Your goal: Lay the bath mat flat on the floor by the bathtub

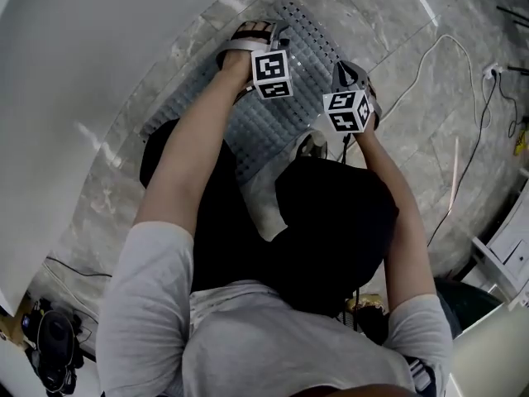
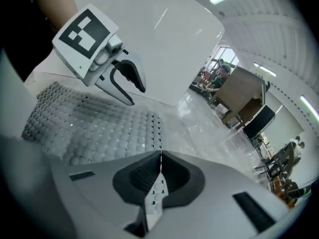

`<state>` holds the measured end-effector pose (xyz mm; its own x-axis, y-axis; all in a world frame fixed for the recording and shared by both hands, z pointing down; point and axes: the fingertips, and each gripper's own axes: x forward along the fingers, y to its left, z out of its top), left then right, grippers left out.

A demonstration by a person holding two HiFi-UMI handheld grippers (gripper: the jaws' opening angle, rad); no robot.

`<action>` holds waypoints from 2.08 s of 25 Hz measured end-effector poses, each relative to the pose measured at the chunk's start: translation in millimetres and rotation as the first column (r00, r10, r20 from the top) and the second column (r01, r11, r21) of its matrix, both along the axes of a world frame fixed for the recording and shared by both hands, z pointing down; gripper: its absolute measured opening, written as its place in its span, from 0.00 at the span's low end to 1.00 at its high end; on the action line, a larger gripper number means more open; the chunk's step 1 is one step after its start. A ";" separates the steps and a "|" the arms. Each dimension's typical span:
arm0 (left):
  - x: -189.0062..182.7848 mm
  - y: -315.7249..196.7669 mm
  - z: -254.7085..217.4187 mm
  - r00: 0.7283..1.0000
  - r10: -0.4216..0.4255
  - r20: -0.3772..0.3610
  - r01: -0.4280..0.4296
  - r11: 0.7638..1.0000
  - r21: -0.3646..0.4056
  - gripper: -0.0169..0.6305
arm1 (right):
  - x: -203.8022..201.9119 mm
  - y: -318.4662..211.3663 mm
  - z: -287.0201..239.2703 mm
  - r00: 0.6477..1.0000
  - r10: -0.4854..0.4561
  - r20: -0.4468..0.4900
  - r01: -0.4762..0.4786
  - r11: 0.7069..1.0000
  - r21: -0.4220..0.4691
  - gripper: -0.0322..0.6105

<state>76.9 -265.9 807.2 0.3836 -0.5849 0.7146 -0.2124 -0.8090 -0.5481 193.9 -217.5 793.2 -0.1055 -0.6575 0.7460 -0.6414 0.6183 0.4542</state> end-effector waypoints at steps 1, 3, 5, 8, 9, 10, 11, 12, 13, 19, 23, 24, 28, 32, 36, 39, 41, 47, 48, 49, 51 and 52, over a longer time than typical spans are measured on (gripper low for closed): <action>1.0 1.3 -8.1 1.000 0.004 -0.010 -0.003 1.000 0.025 0.29 | -7.4 1.8 -8.4 1.000 -0.006 0.005 0.006 1.000 0.015 0.06; 2.3 7.4 -18.7 1.000 0.020 -0.019 -0.018 0.998 0.059 0.22 | -17.3 8.3 -19.6 1.000 -0.012 0.013 0.012 1.000 0.023 0.06; 1.7 18.0 -21.2 0.999 0.052 -0.008 -0.051 0.996 0.070 0.13 | -21.7 17.1 -24.3 0.999 -0.003 0.035 0.003 1.000 0.009 0.06; 0.0 37.8 -14.1 0.993 0.119 0.016 -0.119 0.992 0.035 0.05 | -18.1 27.9 -24.8 0.997 0.036 0.061 -0.036 0.999 -0.009 0.06; -0.8 42.4 -10.3 0.990 0.139 0.028 -0.140 0.990 0.022 0.05 | -15.4 29.2 -23.8 0.996 0.054 0.067 -0.053 0.999 -0.013 0.06; -1.4 45.4 -6.7 0.987 0.153 0.039 -0.154 0.988 0.013 0.05 | -13.0 29.6 -22.8 0.994 0.071 0.077 -0.070 0.997 -0.016 0.06; -1.4 47.4 -3.8 0.986 0.161 0.045 -0.161 0.987 0.005 0.05 | -11.7 30.2 -21.7 0.992 0.087 0.087 -0.085 0.996 -0.020 0.06; -0.7 49.1 -2.1 0.986 0.162 0.044 -0.162 0.987 -0.004 0.05 | -11.5 31.7 -20.4 0.991 0.096 0.096 -0.094 0.995 -0.024 0.06; 1.1 50.1 -1.8 0.987 0.158 0.033 -0.158 0.987 -0.014 0.05 | -12.0 33.8 -18.6 0.990 0.100 0.101 -0.098 0.995 -0.026 0.06; 18.6 48.4 -8.7 0.991 0.101 -0.087 -0.108 0.991 -0.078 0.05 | -4.6 42.5 -13.6 0.965 0.176 0.196 -0.168 0.984 -0.058 0.06; 18.0 53.4 0.0 0.993 0.085 -0.086 -0.095 0.988 -0.124 0.05 | -1.1 47.3 -9.4 0.926 0.245 0.289 -0.220 0.969 -0.115 0.06; 18.8 52.7 0.6 0.993 0.076 -0.089 -0.087 0.987 -0.134 0.05 | -0.4 46.1 -8.2 0.930 0.236 0.282 -0.211 0.971 -0.117 0.06; 13.0 44.2 -7.9 0.988 -0.032 -0.154 0.003 0.983 -0.186 0.05 | -7.9 30.3 -8.8 0.947 0.171 0.272 -0.141 0.982 -0.129 0.06; 10.2 33.0 -44.9 0.942 -0.200 -0.268 0.135 0.961 -0.243 0.05 | -20.0 28.9 -30.8 0.967 0.020 0.254 0.025 0.985 -0.173 0.06; -15.8 16.1 -79.0 0.823 -0.478 -0.308 0.350 0.852 -0.389 0.05 | -20.7 19.6 -73.6 0.961 -0.001 0.276 0.060 0.977 -0.205 0.06; -28.4 31.3 -112.6 0.792 -0.547 -0.273 0.398 0.800 -0.449 0.05 | -7.4 21.1 -110.2 0.968 0.024 0.251 0.038 0.970 -0.239 0.06; -37.8 48.0 -150.3 0.769 -0.583 -0.263 0.421 0.771 -0.479 0.05 | 0.1 27.9 -137.3 0.977 0.020 0.211 0.037 0.964 -0.264 0.06; -62.4 99.6 -281.3 0.679 -0.700 -0.221 0.510 0.667 -0.543 0.05 | -2.1 32.1 -268.8 0.954 0.133 0.269 -0.047 0.951 -0.304 0.06; -66.7 111.3 -302.8 0.665 -0.716 -0.212 0.524 0.649 -0.551 0.05 | -7.3 34.7 -293.6 0.947 0.137 0.292 -0.044 0.952 -0.303 0.06; -70.7 122.2 -323.5 0.648 -0.735 -0.203 0.540 0.630 -0.558 0.05 | -10.7 37.6 -318.0 0.938 0.147 0.315 -0.048 0.953 -0.300 0.06; -74.9 136.0 -362.4 0.600 -0.774 -0.201 0.566 0.588 -0.577 0.05 | -8.7 43.3 -365.0 0.914 0.196 0.355 -0.093 0.954 -0.287 0.06; -74.6 137.8 -381.2 0.571 -0.793 -0.214 0.571 0.571 -0.590 0.05 | -5.7 45.5 -387.3 0.899 0.231 0.372 -0.129 0.951 -0.280 0.06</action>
